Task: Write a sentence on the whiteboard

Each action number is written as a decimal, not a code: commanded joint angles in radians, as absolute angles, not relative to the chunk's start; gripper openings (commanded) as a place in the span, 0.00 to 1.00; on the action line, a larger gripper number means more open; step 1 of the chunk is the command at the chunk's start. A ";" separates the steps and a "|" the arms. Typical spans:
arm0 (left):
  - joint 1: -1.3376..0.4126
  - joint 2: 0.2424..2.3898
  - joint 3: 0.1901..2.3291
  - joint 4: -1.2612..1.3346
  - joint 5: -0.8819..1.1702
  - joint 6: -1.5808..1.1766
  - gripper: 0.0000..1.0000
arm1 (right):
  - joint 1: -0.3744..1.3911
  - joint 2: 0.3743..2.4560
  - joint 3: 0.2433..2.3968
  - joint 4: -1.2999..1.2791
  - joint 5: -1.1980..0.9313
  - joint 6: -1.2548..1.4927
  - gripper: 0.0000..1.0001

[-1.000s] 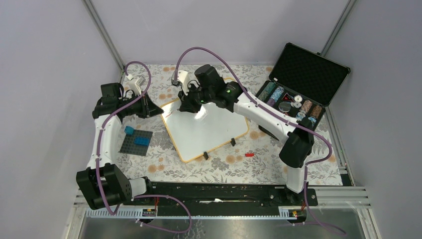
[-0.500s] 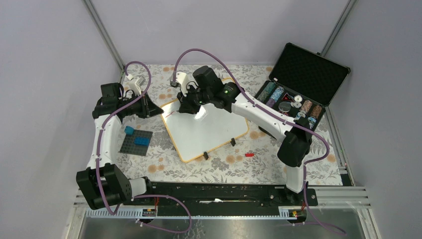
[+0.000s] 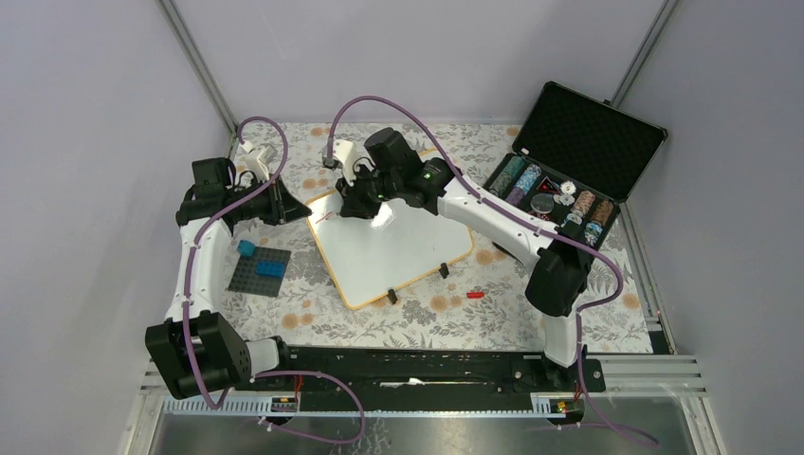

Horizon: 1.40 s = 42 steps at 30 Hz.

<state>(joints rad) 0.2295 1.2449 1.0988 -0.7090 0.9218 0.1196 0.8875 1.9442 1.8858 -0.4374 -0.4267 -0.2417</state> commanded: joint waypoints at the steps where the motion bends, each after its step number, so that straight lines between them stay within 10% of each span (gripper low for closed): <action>1: 0.232 1.235 1.118 -0.677 0.925 0.132 0.00 | 0.896 1.940 1.897 -0.444 -0.397 -0.259 0.00; 28: 0.233 1.238 1.117 -0.678 0.927 0.131 0.01 | 0.910 1.822 1.741 -0.414 -0.472 -0.227 0.00; 42: 0.233 1.219 1.107 -0.679 0.975 0.137 0.33 | 0.752 1.711 1.675 -0.434 -0.663 -0.160 0.00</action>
